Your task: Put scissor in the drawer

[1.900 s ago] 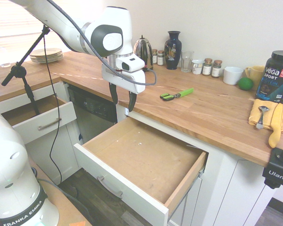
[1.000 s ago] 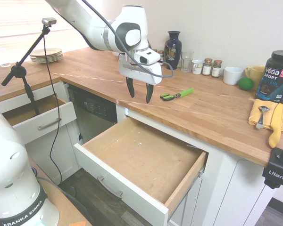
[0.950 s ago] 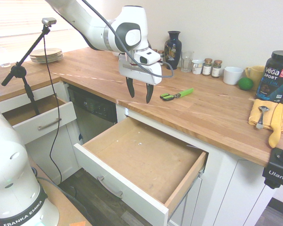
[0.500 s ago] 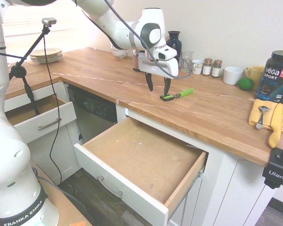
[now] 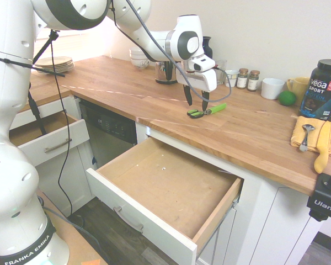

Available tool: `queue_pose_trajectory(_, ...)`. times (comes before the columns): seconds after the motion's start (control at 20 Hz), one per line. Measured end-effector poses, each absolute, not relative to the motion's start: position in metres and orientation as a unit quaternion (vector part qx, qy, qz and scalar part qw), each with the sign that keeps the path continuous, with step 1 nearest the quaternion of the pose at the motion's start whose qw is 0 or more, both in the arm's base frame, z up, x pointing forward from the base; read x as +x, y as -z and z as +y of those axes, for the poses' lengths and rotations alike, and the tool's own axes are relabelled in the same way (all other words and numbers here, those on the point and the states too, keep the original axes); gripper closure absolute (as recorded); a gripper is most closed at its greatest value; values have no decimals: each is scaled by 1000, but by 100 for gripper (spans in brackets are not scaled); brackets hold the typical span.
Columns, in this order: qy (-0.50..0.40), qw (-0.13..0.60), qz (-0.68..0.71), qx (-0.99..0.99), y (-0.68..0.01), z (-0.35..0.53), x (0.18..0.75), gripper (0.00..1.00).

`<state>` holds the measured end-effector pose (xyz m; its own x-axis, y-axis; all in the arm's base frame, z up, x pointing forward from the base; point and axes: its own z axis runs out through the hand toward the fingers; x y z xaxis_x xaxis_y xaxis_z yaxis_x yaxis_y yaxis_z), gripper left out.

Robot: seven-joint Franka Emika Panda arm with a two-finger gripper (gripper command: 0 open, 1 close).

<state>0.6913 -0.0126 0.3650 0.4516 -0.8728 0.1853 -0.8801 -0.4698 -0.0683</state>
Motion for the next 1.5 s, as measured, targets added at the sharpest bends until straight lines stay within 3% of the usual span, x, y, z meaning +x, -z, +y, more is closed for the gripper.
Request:
queue_pose_trajectory(0.7,-78,18,-548,832,-335,-47,716,0)
queue_pose_trajectory(0.75,-78,17,-548,832,-335,-48,716,100)
queue_pose_trajectory(1.5,-72,7,-551,831,-334,-54,716,100)
